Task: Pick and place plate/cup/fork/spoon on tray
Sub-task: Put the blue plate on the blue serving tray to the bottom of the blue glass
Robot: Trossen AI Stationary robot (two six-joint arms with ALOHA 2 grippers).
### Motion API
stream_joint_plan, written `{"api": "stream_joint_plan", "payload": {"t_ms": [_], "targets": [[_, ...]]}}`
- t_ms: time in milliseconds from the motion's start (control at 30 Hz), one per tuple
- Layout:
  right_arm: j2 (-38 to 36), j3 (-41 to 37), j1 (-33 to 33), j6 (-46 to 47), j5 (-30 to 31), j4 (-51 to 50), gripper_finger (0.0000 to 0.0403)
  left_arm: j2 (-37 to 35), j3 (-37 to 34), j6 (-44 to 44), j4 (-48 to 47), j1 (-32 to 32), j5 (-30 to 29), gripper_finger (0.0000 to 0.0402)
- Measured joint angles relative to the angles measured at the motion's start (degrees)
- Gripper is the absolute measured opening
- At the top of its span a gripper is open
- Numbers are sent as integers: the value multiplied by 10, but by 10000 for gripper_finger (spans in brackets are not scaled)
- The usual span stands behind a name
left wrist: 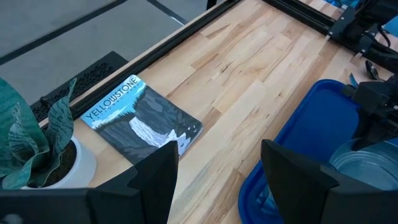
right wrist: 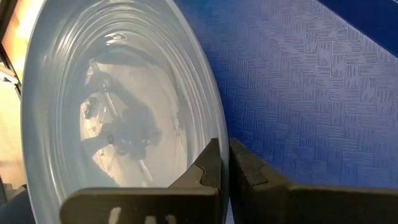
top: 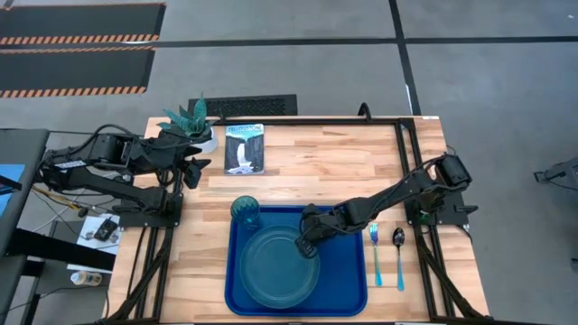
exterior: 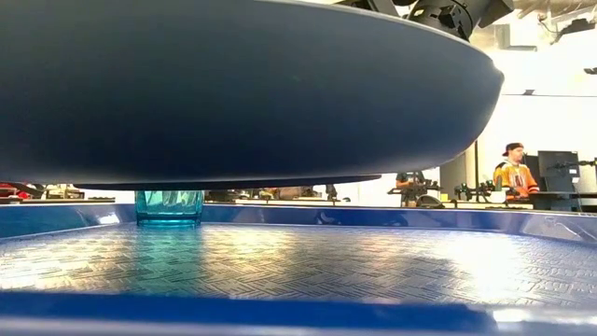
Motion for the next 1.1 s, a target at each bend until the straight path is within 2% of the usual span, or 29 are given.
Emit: {"api": "stream_joint_plan", "payload": {"t_ms": [1100], "targets": [[0,0,1,1,0,15,24,0,0,0,0,0,0,215]]}}
